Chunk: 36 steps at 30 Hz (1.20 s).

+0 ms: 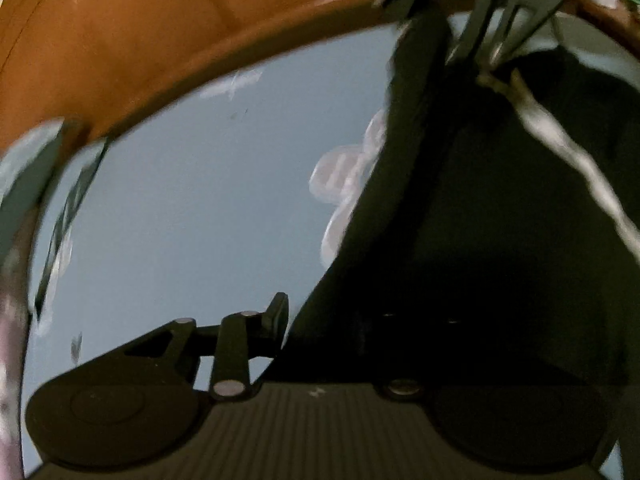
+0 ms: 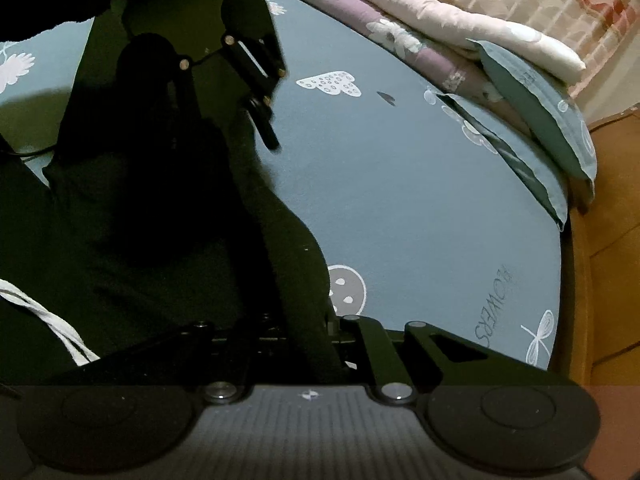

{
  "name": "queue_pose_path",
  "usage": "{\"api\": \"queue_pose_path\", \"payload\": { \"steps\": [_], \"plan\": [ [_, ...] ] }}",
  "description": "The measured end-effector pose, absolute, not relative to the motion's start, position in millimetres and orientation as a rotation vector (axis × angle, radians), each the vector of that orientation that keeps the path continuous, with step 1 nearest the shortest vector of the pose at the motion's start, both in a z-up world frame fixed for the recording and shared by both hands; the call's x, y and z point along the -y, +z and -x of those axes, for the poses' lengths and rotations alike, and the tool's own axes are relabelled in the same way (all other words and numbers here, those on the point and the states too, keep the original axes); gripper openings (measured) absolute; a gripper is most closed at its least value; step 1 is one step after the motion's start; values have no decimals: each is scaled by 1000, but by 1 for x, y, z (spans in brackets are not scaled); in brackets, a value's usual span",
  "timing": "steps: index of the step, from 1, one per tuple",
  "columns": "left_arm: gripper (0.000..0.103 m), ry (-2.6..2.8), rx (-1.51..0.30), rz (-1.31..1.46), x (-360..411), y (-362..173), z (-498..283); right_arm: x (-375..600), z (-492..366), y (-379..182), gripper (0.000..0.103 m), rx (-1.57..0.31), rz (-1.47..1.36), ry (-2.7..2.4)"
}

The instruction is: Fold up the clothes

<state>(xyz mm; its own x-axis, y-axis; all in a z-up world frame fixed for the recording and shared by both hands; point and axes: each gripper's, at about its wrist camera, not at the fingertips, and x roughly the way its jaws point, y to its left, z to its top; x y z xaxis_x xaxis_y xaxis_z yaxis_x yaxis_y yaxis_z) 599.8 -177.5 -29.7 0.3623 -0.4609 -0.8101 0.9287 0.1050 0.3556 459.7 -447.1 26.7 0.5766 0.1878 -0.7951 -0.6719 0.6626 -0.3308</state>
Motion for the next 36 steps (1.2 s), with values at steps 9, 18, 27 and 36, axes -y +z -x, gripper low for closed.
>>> {"api": "queue_pose_path", "payload": {
  "steps": [9, 18, 27, 36],
  "plan": [
    [34, -992, -721, -929, 106, -43, -620, 446, -458, 30, 11, -816, 659, 525],
    [3, -971, -686, -900, 100, -29, -604, 444, -450, 32, 12, -819, 652, 475],
    [1, -956, -580, -864, 85, 20, -546, 440, -425, 43, 12, -785, 650, 390],
    [0, -1025, -480, -783, 67, 68, -481, 436, -392, 61, 12, -736, 622, 341]
  ]
}}
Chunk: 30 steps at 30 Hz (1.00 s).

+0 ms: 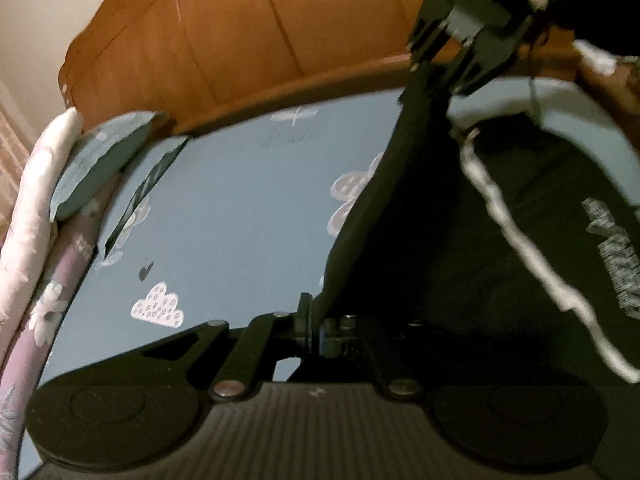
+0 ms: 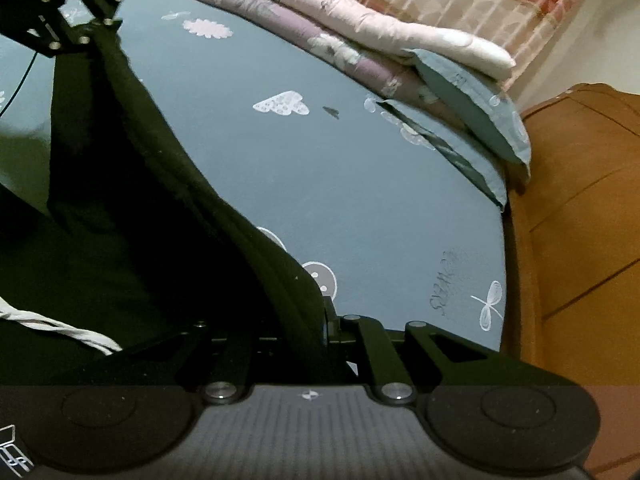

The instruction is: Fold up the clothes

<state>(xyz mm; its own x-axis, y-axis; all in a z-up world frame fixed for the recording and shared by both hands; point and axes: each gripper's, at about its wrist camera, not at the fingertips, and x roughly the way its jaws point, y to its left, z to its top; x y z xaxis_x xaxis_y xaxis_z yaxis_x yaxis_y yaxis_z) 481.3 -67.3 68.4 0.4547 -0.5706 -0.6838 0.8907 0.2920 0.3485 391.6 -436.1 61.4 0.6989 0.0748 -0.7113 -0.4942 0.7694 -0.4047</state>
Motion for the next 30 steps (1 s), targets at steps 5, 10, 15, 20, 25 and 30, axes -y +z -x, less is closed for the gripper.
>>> {"api": "queue_pose_path", "payload": {
  "steps": [5, 10, 15, 20, 25, 30],
  "plan": [
    [0, -1139, -476, -661, 57, 86, -462, 440, -372, 75, 12, -702, 558, 318],
    [0, -1267, -512, -575, 51, 97, -451, 441, -350, 82, 12, -699, 539, 308],
    [0, -1457, -531, -538, 57, 103, -433, 444, -331, 83, 12, -712, 510, 287],
    [0, -1606, -573, -615, 80, 89, -408, 443, -315, 78, 12, -741, 516, 289],
    [0, -1741, -616, -666, 102, 71, -381, 437, -303, 67, 12, -788, 564, 308],
    [0, -1830, -651, -716, 118, 55, -360, 426, -292, 49, 12, -852, 696, 311]
  ]
}}
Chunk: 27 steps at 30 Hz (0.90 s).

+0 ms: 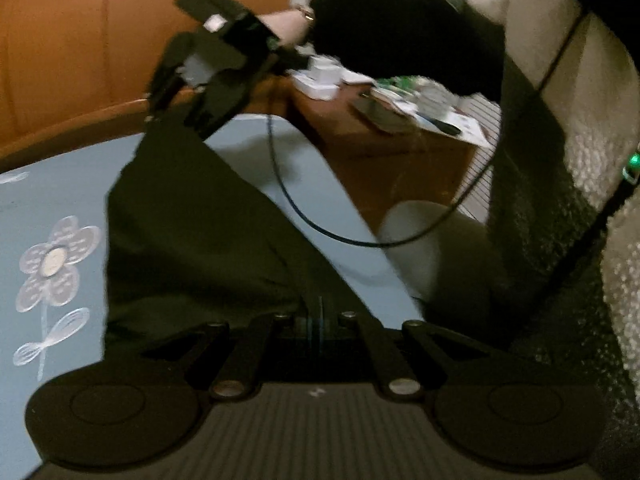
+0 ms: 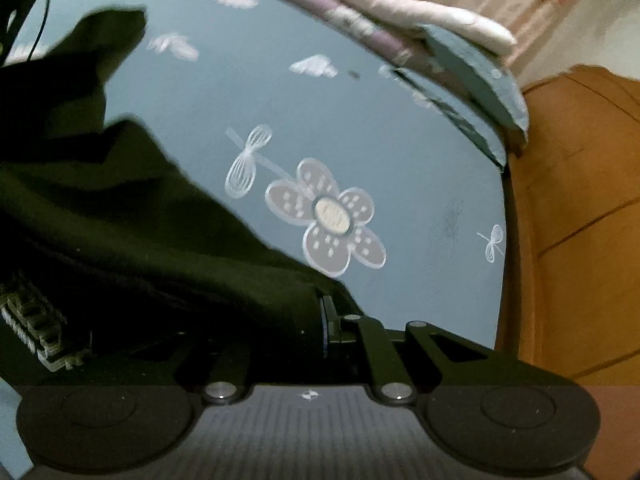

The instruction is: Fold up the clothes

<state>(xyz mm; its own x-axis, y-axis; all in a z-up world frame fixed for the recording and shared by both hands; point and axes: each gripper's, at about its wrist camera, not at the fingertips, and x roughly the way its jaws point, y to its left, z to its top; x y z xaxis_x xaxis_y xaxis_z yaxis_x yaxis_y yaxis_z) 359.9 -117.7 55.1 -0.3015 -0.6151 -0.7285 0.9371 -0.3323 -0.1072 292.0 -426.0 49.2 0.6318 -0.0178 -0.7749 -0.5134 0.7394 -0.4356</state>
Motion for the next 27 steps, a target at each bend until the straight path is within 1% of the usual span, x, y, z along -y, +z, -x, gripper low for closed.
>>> {"api": "queue_pose_path", "payload": {
  "steps": [3, 5, 7, 8, 10, 15, 18, 21, 24, 27],
  "plan": [
    [0, -1854, -670, -753, 128, 43, -355, 419, -287, 31, 13, -880, 806, 304],
    [0, -1859, -688, -782, 137, 31, -354, 417, -283, 18, 18, -903, 827, 285],
    [1, -1860, -721, -797, 145, 18, -355, 415, -279, 5, 29, -926, 849, 265],
    [1, -1859, -731, -802, 146, 12, -356, 415, -277, 0, 31, -936, 854, 256],
    [1, -1847, -757, -791, 146, 4, -361, 414, -266, -3, 46, -947, 842, 228],
    [1, -1833, -763, -721, 135, 0, -375, 418, -228, 10, 54, -977, 771, 111],
    [1, -1839, -745, -685, 130, 1, -380, 426, -208, 25, 54, -1009, 609, 31],
    [1, -1843, -737, -673, 129, -1, -381, 439, -192, 38, 54, -1008, 317, -40],
    [1, -1851, -737, -671, 129, -5, -378, 452, -181, 45, 54, -943, 18, -82],
    [1, -1849, -739, -682, 135, -7, -370, 463, -174, 40, 54, -859, -273, -81]
  ]
}}
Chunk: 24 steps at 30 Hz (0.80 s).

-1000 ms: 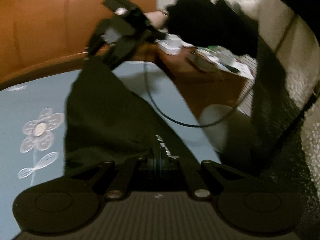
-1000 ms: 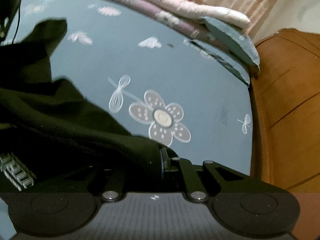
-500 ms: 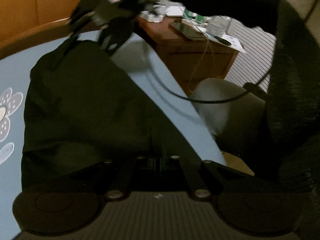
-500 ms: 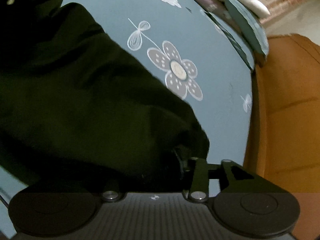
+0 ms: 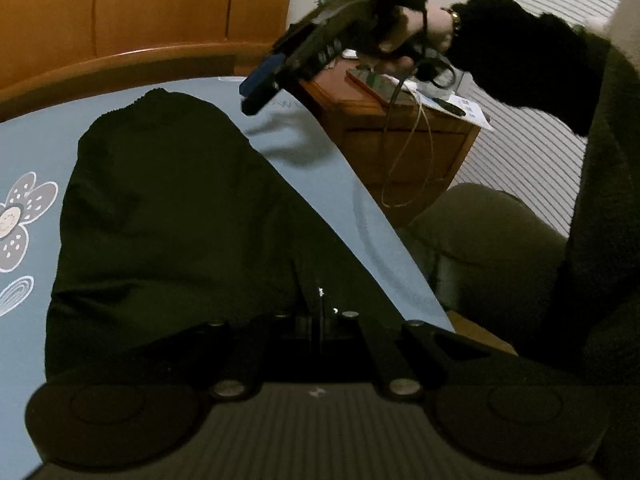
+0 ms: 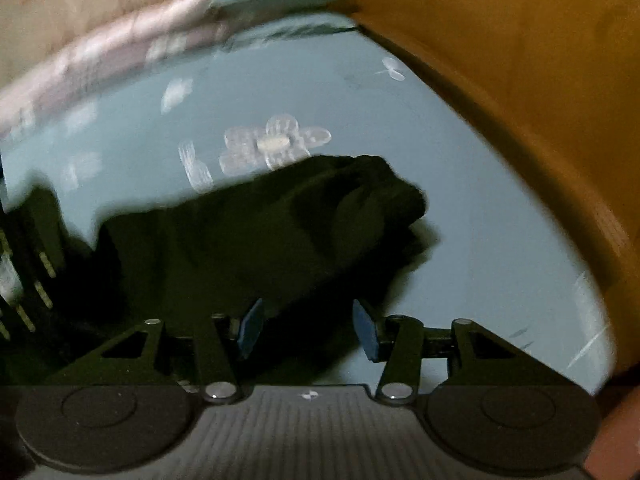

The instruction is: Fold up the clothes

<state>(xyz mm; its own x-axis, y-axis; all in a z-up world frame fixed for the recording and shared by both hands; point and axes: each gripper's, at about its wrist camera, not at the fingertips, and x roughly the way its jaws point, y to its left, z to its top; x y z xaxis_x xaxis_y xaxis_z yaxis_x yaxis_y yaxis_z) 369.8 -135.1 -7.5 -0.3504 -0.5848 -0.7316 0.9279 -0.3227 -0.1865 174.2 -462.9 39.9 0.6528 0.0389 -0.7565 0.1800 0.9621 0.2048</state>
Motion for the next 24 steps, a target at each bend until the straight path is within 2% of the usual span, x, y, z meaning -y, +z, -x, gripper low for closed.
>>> {"api": "queue_pose_path", "payload": {
  "steps": [8, 9, 10, 11, 12, 20, 24],
  "plan": [
    [1, -1807, -740, -698, 137, -10, -360, 478, -184, -15, 54, -754, -683, -126],
    [1, -1797, -741, -696, 137, -9, -359, 481, -185, -21, 47, -735, -716, -136],
    [1, -1786, -738, -700, 137, -8, -358, 483, -186, -26, 24, -717, -746, -144],
    [1, -1778, -733, -708, 136, -7, -356, 485, -187, -28, 12, -703, -763, -148],
    [1, -1774, -724, -717, 135, -4, -355, 485, -188, -28, 8, -693, -762, -149],
    [1, -1801, -648, -803, 121, 50, -343, 458, -202, 25, 7, -668, -556, -98],
    [1, -1827, -642, -859, 126, 50, -329, 457, -200, 29, 7, -722, -495, -117]
  ]
}}
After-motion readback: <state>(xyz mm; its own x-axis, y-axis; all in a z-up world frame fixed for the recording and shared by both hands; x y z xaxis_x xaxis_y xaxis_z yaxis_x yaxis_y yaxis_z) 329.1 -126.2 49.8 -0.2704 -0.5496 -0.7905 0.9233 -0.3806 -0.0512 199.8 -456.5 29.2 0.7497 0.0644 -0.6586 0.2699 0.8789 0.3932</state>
